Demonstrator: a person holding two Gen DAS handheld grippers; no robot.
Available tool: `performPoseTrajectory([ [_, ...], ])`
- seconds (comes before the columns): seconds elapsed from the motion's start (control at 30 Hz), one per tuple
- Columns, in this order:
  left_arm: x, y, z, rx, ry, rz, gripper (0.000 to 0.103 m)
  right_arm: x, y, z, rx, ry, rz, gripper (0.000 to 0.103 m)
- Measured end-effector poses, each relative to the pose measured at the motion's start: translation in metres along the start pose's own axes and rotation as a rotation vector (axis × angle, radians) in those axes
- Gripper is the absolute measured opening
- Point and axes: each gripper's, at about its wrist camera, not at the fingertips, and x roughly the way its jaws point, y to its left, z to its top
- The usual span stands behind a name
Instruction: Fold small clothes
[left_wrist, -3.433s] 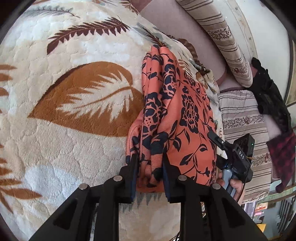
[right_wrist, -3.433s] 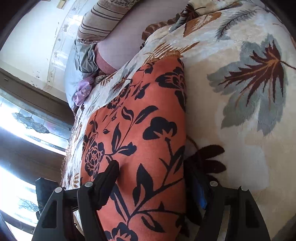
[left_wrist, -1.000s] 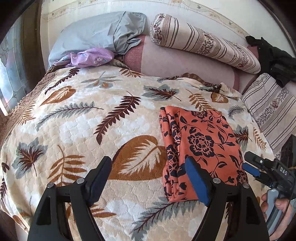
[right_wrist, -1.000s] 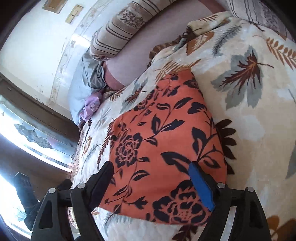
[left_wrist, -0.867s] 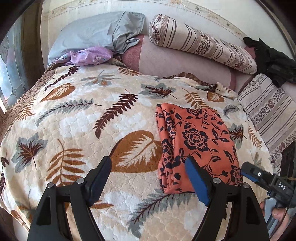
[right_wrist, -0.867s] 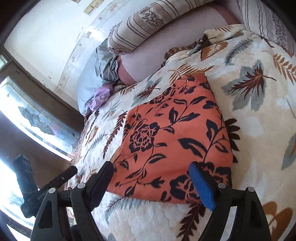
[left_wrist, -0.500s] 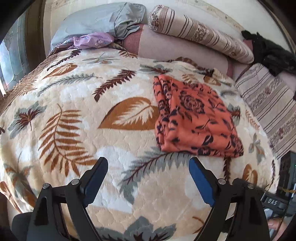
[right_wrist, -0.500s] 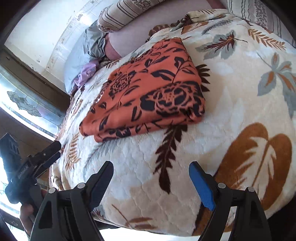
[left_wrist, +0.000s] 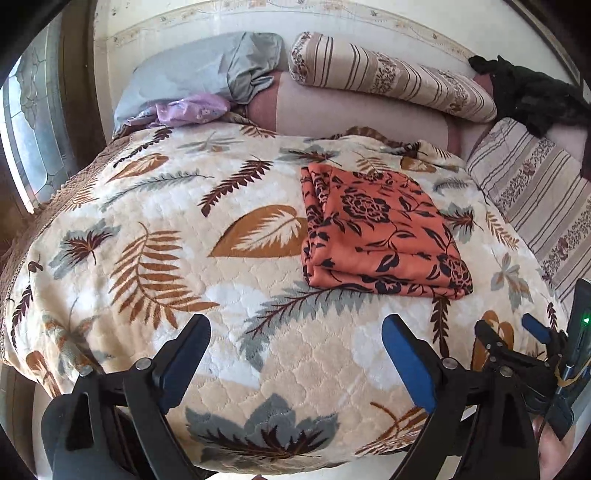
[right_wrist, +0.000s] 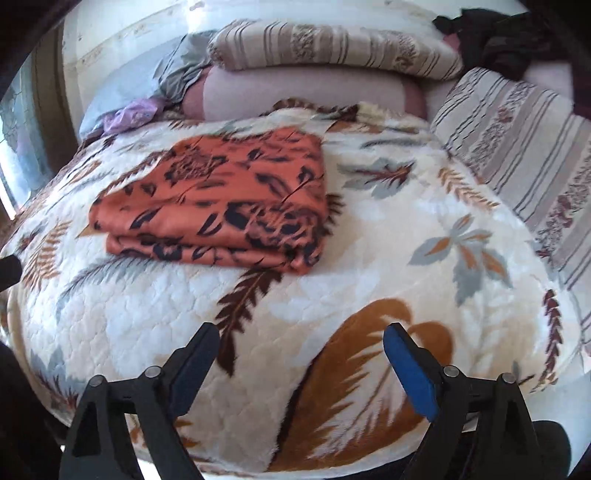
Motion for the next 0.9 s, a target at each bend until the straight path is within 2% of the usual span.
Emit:
performPoseTrajectory([
  [0.13,-0.004,-0.004,0.008,-0.004,-0.022,0.019,0.094,-0.023,-0.017,0.013,0.052,-0.144,-0.082,0.103],
  [0.3,-0.003,-0.017,0.011,0.007,-0.027,0.099,0.094,-0.038,-0.022,0.021,0.065,-0.184,-0.060,0.103],
  [0.5,-0.005,-0.032,0.015,0.042,-0.021,0.077,0.094,-0.056,-0.021,0.029,0.065,-0.218,-0.032,0.103],
  [0.63,-0.014,-0.036,0.023,0.034,-0.061,0.048,0.094,-0.065,-0.018,0.038,0.020,-0.184,-0.001,0.103],
  [0.73,-0.015,-0.037,0.030,0.031,-0.065,0.039,0.094,-0.063,-0.016,0.045,0.001,-0.119,0.015,0.103],
  [0.8,-0.014,-0.038,0.033,0.031,-0.062,0.031,0.097,-0.062,-0.017,0.047,0.018,-0.087,0.039,0.103],
  [0.83,-0.014,-0.038,0.034,0.031,-0.063,0.029,0.102,-0.062,-0.017,0.049,0.024,-0.070,0.049,0.103],
  [0.9,-0.015,-0.038,0.034,0.030,-0.073,0.027,0.103,-0.061,-0.016,0.051,0.028,-0.040,0.065,0.103],
])
